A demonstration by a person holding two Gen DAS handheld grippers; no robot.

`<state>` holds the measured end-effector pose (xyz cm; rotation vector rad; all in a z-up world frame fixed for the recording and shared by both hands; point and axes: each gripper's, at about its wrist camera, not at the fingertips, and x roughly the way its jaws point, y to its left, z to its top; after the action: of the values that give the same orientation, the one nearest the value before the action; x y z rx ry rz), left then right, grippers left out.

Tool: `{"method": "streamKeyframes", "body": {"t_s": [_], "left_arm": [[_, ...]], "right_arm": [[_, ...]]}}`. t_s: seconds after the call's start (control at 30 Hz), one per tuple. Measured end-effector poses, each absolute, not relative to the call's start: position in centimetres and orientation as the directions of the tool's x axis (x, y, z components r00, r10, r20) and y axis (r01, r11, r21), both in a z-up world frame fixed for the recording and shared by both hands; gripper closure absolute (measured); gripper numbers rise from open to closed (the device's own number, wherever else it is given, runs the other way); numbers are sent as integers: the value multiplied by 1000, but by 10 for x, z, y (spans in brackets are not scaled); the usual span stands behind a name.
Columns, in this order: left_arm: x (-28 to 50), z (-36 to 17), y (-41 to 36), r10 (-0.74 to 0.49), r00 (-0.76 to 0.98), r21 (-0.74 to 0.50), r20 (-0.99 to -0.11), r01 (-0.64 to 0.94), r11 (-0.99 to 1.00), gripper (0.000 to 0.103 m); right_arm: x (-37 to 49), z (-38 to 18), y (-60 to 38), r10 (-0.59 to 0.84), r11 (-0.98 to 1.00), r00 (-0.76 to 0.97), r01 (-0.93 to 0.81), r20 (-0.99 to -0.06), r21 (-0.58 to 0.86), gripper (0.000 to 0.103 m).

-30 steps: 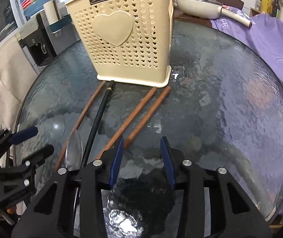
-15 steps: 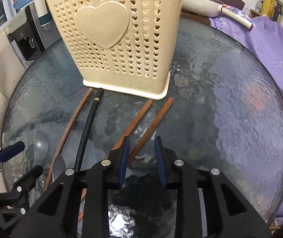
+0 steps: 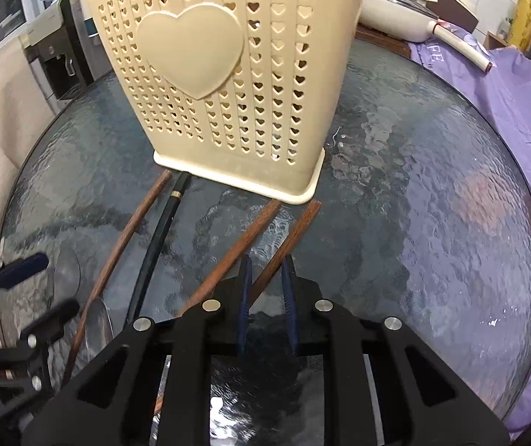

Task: Organize utensils
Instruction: 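Grasp the clear plastic ladle with left tool while right tool grasps a brown chopstick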

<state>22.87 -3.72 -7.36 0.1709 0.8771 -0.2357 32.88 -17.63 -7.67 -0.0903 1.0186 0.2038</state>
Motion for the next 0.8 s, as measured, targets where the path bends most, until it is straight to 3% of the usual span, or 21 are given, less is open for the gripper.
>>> {"method": "streamKeyframes", "body": {"t_s": [0.37, 0.67, 0.8], "left_arm": [[236, -73, -50, -101, 627, 81, -773, 255, 963, 53], [234, -73, -53, -122, 622, 56, -773, 259, 964, 67], [234, -73, -54, -124, 620, 51, -775, 257, 965, 67]], "right_arm": [[327, -78, -194, 164, 959, 490, -281, -856, 22, 87], [331, -77, -186, 105, 987, 496, -158, -862, 29, 86], [332, -77, -181, 64, 994, 512, -106, -857, 11, 87]]}}
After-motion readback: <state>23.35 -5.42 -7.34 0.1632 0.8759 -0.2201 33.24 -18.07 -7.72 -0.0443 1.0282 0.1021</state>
